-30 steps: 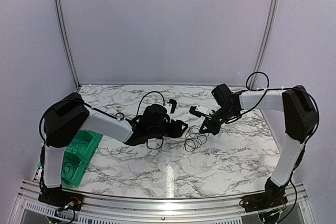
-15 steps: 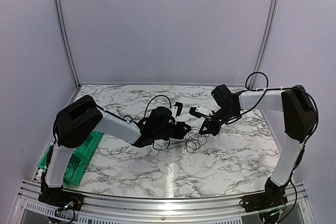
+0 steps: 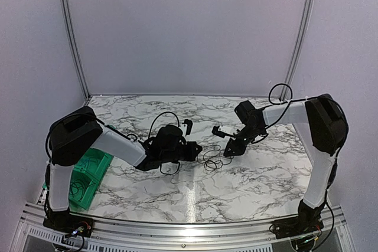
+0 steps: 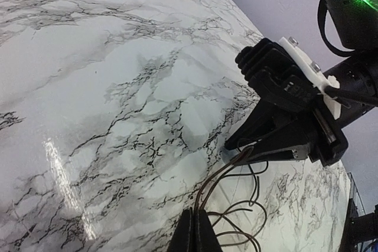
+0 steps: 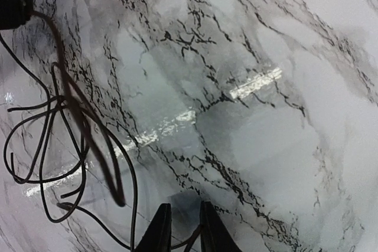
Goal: Untangle the cables
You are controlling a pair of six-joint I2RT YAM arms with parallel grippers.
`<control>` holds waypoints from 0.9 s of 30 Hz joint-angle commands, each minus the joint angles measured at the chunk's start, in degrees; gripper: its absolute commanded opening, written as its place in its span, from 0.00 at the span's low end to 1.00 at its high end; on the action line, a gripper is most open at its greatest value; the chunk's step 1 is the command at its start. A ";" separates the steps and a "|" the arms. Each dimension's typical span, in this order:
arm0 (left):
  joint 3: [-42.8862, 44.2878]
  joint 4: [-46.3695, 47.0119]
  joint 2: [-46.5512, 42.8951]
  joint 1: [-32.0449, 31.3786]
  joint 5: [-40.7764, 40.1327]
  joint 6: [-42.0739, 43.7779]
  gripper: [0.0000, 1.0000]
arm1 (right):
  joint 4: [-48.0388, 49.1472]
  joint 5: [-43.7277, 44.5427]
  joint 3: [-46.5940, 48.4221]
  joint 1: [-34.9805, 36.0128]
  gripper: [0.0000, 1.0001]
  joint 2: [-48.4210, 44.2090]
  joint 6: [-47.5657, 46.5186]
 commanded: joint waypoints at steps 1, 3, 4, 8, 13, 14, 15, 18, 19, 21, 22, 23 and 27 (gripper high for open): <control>-3.63 0.14 -6.30 0.09 -1.71 -1.36 0.00 | -0.10 5.07 0.55 -0.23 0.19 3.86 1.13; -6.30 -0.86 -10.11 0.07 -4.29 -1.12 0.00 | 0.04 6.80 0.48 -0.24 0.19 4.19 1.13; -7.95 -1.76 -12.71 0.13 -6.21 -0.75 0.00 | 0.12 7.50 0.40 -0.23 0.19 4.20 1.22; -15.19 -7.72 -26.67 0.27 -15.27 2.42 0.00 | 0.31 9.00 0.28 -0.23 0.19 3.79 1.43; -19.26 -20.06 -46.30 0.27 -26.10 8.15 0.00 | 0.35 10.27 0.16 -0.23 0.17 4.10 1.44; -19.33 -22.75 -49.96 0.27 -29.08 8.92 0.00 | 0.25 10.47 0.19 -0.23 0.17 4.32 1.43; -19.04 -26.40 -54.41 0.27 -31.23 9.20 0.00 | 0.22 10.64 0.18 -0.23 0.17 4.43 1.47; -17.15 -36.31 -63.90 0.27 -36.92 11.22 0.00 | 0.17 11.09 0.29 -0.23 0.16 4.74 1.55; -16.47 -39.28 -66.99 0.27 -38.65 12.03 0.00 | 0.07 11.23 0.29 -0.23 0.16 4.83 1.50; -15.11 -43.61 -72.38 0.27 -41.62 13.00 0.00 | 0.04 11.46 0.29 -0.23 0.16 4.98 1.49; -14.15 -45.59 -74.59 0.27 -42.91 13.59 0.00 | 0.04 11.55 0.29 -0.23 0.16 4.96 1.49; -13.04 -47.94 -76.28 0.27 -44.06 14.02 0.00 | 0.06 11.63 0.33 -0.23 0.16 4.93 1.50; -6.29 -57.63 -80.35 0.27 -48.94 16.03 0.00 | 0.08 12.37 0.21 -0.23 0.16 5.06 1.62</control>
